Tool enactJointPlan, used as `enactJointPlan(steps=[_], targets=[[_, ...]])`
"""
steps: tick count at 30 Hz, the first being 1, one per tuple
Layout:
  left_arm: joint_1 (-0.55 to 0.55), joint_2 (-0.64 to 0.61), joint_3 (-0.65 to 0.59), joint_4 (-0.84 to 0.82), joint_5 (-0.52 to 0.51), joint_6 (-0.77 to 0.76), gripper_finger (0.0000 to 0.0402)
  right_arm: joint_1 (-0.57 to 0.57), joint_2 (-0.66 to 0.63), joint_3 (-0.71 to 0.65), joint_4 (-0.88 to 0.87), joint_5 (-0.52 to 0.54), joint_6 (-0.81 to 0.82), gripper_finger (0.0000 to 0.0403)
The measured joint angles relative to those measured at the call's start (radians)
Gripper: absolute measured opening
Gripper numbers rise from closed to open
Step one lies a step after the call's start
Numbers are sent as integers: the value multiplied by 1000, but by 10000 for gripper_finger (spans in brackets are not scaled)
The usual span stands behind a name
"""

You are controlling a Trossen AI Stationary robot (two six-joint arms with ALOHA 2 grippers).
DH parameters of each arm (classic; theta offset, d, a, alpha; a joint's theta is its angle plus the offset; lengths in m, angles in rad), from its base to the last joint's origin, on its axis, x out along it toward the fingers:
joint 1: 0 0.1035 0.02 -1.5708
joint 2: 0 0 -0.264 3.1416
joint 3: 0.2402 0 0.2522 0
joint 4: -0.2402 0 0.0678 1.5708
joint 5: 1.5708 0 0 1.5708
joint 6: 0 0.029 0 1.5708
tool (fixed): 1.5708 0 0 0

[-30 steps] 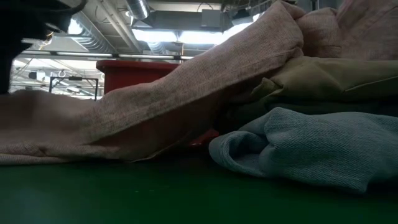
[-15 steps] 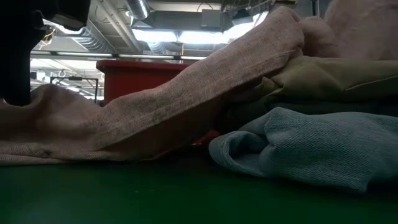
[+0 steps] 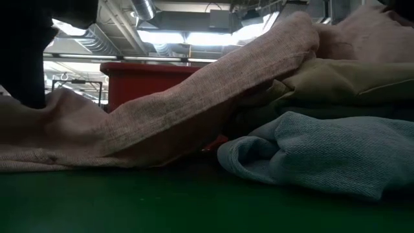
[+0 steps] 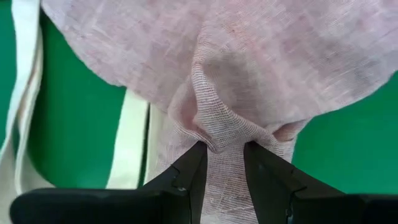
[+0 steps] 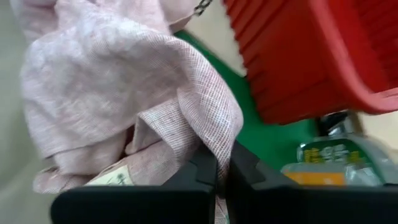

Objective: Fold laundry
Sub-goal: Fold the pink shirt

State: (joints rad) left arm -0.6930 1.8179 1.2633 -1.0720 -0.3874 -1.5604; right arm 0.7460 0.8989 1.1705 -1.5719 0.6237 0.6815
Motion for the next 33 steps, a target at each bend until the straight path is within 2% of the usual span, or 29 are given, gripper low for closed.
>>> enactJointPlan(steps=[4,10,14,25,28,30,33], targets=[[0,0,0,16,0,0,101,0,0,-5,1,29,-5,40],[0,0,0,17,-1,0,101,0,2,-5,1,33,-6,114],[0,0,0,18,-1,0,101,0,1,13,1,12,-6,144],[0,0,0,20,-1,0,101,0,2,246,1,-11,-7,146],[0,0,0,20,-1,0,101,0,2,308,4,-24,85,145],[0,0,0,20,-1,0,101,0,1,320,23,-84,216,145],[0,0,0,20,-1,0,101,0,1,300,59,-227,348,145]])
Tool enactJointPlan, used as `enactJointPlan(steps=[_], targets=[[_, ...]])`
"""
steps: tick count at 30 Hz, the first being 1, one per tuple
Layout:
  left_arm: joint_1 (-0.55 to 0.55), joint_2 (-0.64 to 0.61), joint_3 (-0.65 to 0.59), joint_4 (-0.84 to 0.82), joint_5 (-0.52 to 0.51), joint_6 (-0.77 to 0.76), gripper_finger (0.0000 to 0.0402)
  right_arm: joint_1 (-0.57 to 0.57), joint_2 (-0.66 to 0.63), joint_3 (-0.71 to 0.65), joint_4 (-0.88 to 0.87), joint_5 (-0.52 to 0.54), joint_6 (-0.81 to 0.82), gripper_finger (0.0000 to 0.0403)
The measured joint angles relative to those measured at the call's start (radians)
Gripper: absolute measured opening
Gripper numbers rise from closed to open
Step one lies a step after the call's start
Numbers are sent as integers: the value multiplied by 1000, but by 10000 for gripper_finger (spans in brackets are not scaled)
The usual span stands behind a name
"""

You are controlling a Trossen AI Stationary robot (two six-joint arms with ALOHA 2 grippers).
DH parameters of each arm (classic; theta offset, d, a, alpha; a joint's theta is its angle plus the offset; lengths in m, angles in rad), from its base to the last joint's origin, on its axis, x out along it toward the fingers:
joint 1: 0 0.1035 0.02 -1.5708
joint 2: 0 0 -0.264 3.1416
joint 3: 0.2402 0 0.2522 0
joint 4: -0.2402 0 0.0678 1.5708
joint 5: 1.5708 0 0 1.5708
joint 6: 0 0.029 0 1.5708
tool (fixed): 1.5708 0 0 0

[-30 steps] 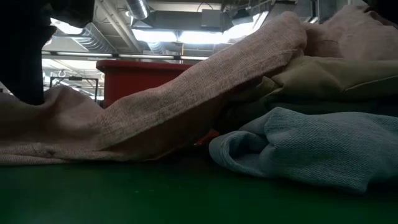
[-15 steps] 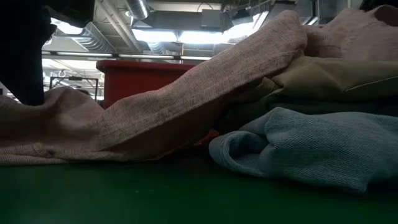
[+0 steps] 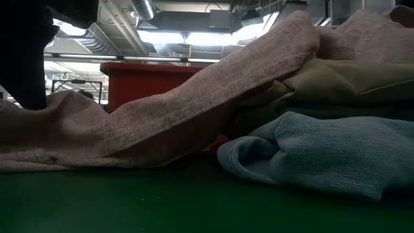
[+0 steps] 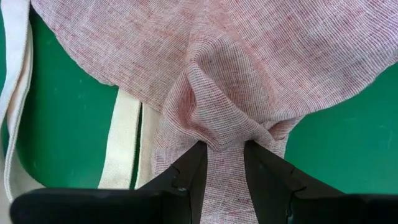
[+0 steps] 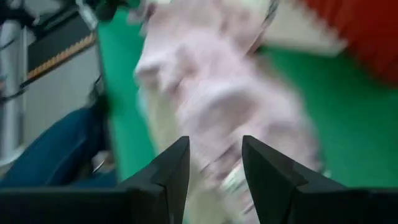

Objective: Fold laundry
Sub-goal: Fold the pink shirt

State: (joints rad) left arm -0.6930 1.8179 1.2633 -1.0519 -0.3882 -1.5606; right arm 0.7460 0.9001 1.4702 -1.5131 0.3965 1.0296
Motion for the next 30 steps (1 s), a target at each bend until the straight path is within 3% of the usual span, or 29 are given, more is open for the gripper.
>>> enactJointPlan(steps=[6,16,21,30], targets=[[0,0,0,12,-40,-1,101,1,42,-179,172,-258,24,145],[0,0,0,40,-80,0,101,0,127,-449,205,-364,14,145],[0,0,0,41,-79,0,101,0,163,-488,233,-405,19,145],[0,0,0,43,-79,0,101,0,165,-474,340,-588,49,145]])
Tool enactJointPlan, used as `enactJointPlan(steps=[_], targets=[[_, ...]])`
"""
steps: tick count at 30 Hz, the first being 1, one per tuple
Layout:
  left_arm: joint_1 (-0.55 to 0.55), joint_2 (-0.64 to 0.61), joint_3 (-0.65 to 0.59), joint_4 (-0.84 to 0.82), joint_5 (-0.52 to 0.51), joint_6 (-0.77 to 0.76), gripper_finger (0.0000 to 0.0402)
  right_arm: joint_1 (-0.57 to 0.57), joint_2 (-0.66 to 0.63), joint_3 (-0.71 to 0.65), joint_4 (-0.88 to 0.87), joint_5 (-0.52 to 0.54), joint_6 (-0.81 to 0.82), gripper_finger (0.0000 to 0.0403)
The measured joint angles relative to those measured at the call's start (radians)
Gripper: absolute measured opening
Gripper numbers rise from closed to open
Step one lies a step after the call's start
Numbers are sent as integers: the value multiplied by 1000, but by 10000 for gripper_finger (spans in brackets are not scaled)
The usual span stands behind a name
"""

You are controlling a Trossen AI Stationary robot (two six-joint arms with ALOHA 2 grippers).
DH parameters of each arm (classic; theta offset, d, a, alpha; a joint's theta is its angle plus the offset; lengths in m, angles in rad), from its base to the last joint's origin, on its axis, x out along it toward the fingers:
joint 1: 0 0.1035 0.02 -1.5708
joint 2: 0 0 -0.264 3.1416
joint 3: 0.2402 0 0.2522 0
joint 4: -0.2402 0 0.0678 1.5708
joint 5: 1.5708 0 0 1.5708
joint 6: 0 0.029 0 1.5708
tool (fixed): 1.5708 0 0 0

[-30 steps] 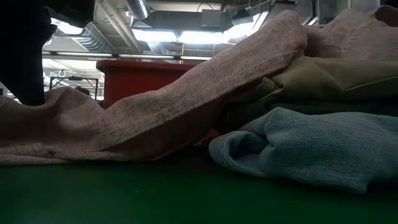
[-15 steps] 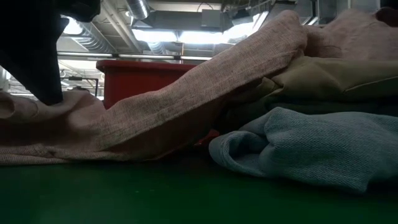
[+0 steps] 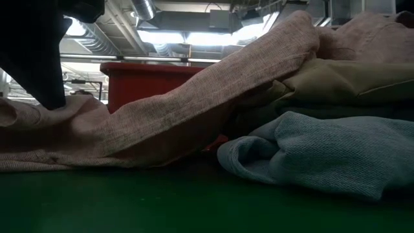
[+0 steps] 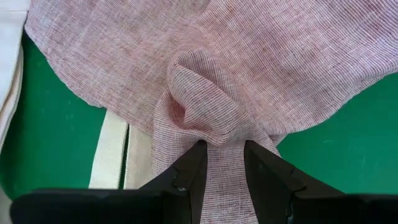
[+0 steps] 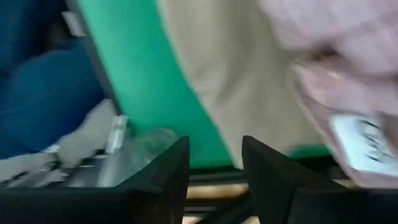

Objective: Fold laundry
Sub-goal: Fold the pink shirt

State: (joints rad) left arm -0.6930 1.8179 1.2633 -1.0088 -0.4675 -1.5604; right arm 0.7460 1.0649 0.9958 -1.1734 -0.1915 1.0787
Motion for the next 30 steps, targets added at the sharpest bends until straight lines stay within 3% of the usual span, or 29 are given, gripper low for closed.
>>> enactJointPlan(steps=[6,13,30], targets=[[0,0,0,0,0,0,101,0,0,3,137,102,-43,145],[0,0,0,0,-2,0,101,0,0,3,30,278,-47,145],[0,0,0,-1,-22,1,101,0,0,-48,61,364,-48,145]])
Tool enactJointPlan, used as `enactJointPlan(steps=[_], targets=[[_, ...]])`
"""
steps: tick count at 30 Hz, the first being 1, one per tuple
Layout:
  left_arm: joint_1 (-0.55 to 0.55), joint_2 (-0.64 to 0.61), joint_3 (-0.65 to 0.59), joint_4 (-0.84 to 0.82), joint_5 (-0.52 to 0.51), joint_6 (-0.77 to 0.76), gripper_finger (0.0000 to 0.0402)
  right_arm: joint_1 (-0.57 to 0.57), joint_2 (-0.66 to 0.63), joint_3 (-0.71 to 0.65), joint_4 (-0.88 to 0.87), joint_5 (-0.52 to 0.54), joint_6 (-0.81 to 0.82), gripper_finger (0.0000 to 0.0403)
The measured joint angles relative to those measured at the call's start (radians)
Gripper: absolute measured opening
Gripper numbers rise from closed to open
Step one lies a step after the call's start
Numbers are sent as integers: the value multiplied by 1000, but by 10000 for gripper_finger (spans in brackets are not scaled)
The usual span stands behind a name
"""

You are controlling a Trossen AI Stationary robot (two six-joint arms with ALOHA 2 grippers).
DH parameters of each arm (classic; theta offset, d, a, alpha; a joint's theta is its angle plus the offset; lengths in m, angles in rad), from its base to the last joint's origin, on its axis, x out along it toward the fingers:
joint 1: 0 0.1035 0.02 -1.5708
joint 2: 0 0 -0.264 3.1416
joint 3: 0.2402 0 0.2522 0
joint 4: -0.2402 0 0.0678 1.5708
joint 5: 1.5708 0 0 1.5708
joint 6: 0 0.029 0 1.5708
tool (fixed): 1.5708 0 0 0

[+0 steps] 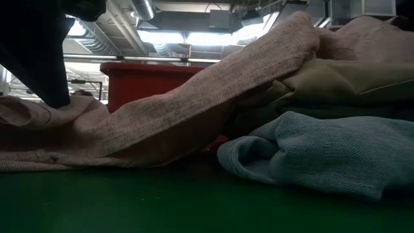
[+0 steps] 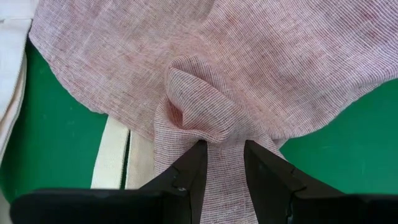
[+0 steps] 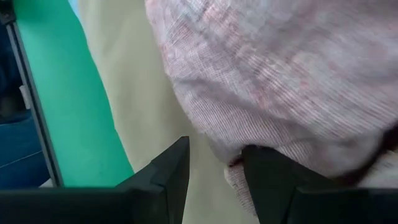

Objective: Fold laundry
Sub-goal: Fold the pink shirt

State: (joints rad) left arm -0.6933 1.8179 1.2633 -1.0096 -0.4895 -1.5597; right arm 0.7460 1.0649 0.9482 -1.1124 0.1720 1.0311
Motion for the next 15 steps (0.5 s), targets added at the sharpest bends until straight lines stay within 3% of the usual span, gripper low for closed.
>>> enactJointPlan(steps=[10,15], targets=[[0,0,0,0,0,0,101,0,0,-96,183,-5,0,140],[0,0,0,0,0,0,101,0,0,-99,253,39,-1,82]])
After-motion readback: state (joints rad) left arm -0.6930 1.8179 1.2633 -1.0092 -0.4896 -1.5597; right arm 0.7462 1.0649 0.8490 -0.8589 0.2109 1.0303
